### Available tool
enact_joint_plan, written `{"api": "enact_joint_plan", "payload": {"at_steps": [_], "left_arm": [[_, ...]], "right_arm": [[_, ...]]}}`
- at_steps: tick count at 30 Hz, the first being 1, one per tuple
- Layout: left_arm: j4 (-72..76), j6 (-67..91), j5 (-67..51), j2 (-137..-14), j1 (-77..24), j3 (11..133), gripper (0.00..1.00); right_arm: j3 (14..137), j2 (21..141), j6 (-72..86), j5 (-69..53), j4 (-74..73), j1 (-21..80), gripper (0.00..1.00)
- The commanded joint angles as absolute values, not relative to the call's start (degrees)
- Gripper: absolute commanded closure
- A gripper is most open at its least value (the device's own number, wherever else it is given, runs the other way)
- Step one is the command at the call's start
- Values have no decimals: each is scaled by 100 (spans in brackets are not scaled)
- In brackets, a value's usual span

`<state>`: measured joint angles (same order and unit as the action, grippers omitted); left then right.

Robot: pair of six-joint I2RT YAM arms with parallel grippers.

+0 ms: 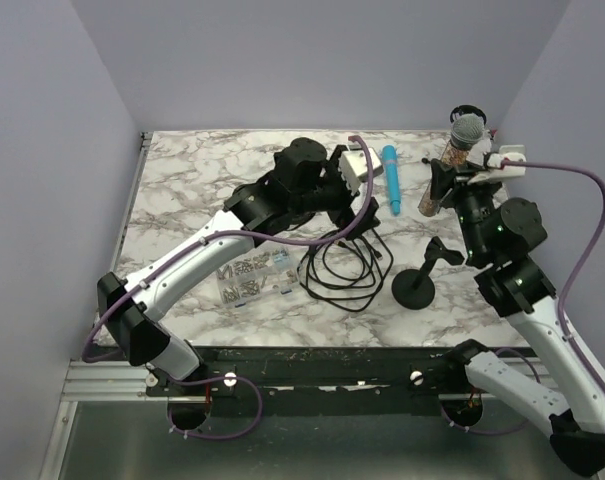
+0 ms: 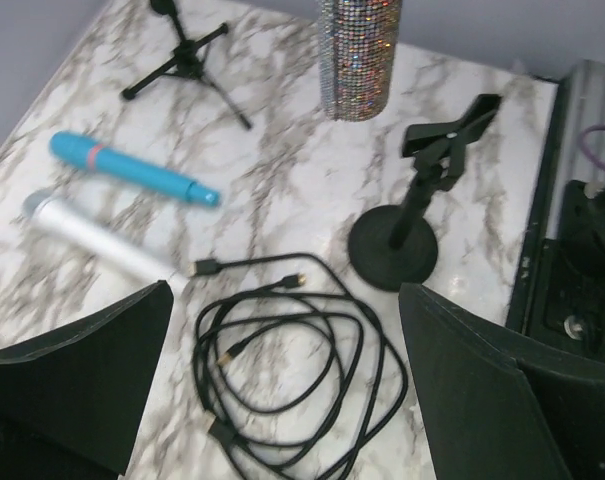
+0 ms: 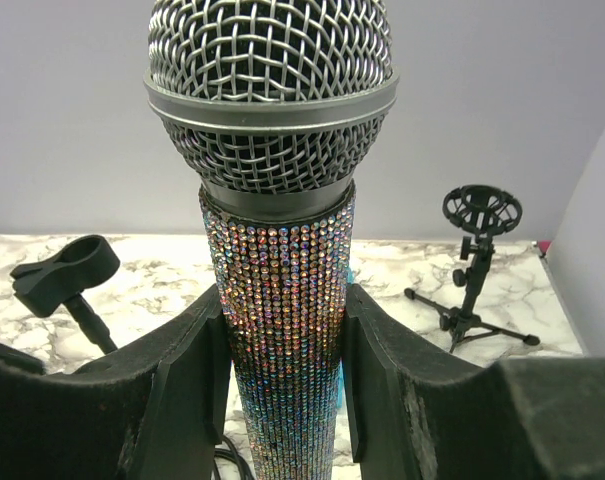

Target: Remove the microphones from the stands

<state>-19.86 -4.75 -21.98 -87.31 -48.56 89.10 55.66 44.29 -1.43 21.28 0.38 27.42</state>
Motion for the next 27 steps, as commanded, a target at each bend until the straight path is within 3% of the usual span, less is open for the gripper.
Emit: {"api": "enact_joint_plan", "payload": {"at_steps": [1, 16, 27], "left_arm": [[-3391, -600, -503, -8485, -4803, 9373, 1], [-2580, -977, 785, -6704, -4397, 7727, 1], [-2005, -1116, 1656, -6284, -4377, 7148, 1]], "right_arm": [[6039, 5042, 306, 2531, 216, 2767, 99], [7055, 7845, 398, 2915, 235, 2768, 99], [7863, 9714, 188, 3149, 289, 2587, 99]]}}
